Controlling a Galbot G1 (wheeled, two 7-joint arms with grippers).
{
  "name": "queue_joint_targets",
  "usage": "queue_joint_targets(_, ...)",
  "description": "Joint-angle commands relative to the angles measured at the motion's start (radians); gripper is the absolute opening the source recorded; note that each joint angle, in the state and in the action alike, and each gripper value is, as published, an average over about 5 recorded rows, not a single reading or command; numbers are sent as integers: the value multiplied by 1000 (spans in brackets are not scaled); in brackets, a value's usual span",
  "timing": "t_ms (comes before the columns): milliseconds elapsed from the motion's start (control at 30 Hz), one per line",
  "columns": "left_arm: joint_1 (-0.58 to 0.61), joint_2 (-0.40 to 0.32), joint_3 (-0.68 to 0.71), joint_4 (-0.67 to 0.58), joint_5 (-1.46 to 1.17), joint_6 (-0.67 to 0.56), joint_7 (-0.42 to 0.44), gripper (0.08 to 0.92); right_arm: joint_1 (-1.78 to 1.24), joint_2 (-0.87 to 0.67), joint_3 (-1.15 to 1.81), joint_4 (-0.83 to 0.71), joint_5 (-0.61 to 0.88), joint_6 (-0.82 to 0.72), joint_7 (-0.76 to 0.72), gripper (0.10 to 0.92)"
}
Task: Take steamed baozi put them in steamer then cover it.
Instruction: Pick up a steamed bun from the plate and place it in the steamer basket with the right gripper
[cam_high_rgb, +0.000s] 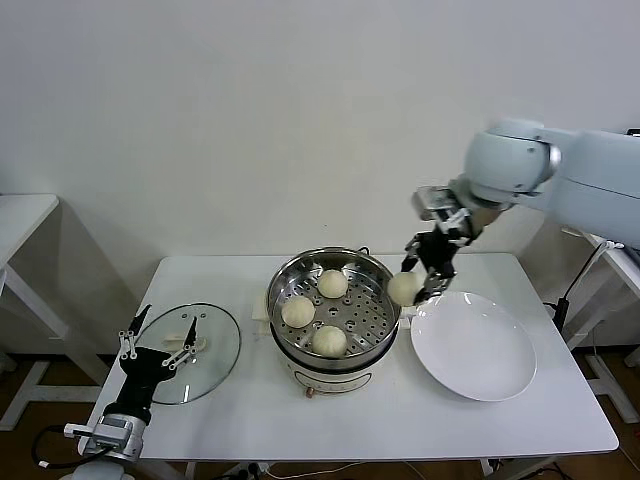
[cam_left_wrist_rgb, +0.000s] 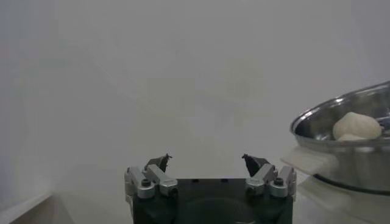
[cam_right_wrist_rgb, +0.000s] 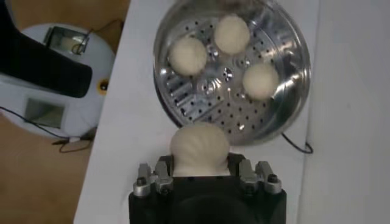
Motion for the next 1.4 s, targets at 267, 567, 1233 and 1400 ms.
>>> queue_joint_targets(267, -13, 5, -42, 39, -16, 5, 8, 823, -298, 272, 119, -277, -39, -62, 41, 622)
queue_joint_targets(567, -24, 5, -54, 63, -24, 6, 16, 823, -329, 287, 120, -325, -79, -58, 28, 628)
queue_joint_targets(1233, -25, 4, -60, 68, -30, 3, 21, 823, -349, 289, 98, -319, -144, -64, 24, 628)
queue_joint_targets(1400, -26, 4, -64, 68, -33, 4, 22, 823, -358, 293, 100, -323, -151, -64, 24, 635)
